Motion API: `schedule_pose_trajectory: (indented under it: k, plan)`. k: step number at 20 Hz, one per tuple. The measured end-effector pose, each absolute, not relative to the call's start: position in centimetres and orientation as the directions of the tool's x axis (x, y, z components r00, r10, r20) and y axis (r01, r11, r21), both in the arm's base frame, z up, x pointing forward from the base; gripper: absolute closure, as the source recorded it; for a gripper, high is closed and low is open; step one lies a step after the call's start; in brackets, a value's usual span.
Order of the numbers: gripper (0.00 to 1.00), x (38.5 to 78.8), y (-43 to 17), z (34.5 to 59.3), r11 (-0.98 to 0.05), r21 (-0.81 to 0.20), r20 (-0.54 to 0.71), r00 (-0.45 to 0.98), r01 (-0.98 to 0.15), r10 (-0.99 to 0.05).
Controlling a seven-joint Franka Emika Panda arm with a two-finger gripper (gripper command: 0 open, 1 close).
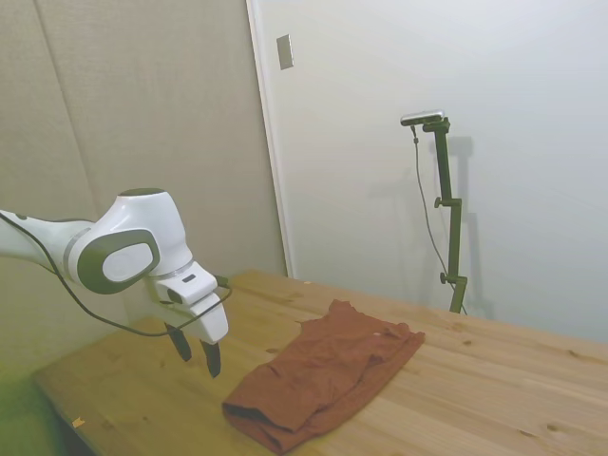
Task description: Unfold the shorts
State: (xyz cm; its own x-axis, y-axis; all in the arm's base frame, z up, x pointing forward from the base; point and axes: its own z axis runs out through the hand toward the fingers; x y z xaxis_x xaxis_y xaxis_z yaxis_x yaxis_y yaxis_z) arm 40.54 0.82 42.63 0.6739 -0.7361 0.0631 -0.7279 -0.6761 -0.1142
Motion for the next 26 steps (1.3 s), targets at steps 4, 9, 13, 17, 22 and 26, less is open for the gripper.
schedule_pose_trajectory:
  k: [4, 9, 13, 17, 22, 26]
  plan:
    - [0.0, 40.5, -0.9, 42.7, -0.665, -0.099, 0.075, 0.66, -0.741, -0.747]
    - [0.0, 38.8, -13.5, 43.6, -0.557, -0.154, 0.039, 0.559, -0.816, -0.828]
    - [0.0, 37.6, -22.1, 43.3, -0.495, -0.26, -0.042, 0.522, -0.829, -0.852]
    - [0.0, 38.6, -26.7, 40.7, -0.446, -0.368, -0.183, 0.534, -0.816, -0.825]
    - [0.0, 41.3, -28.5, 38.2, -0.42, -0.431, -0.321, 0.571, -0.798, -0.756]
    - [0.0, 43.0, -28.7, 36.2, -0.422, -0.449, -0.383, 0.597, -0.788, -0.705]
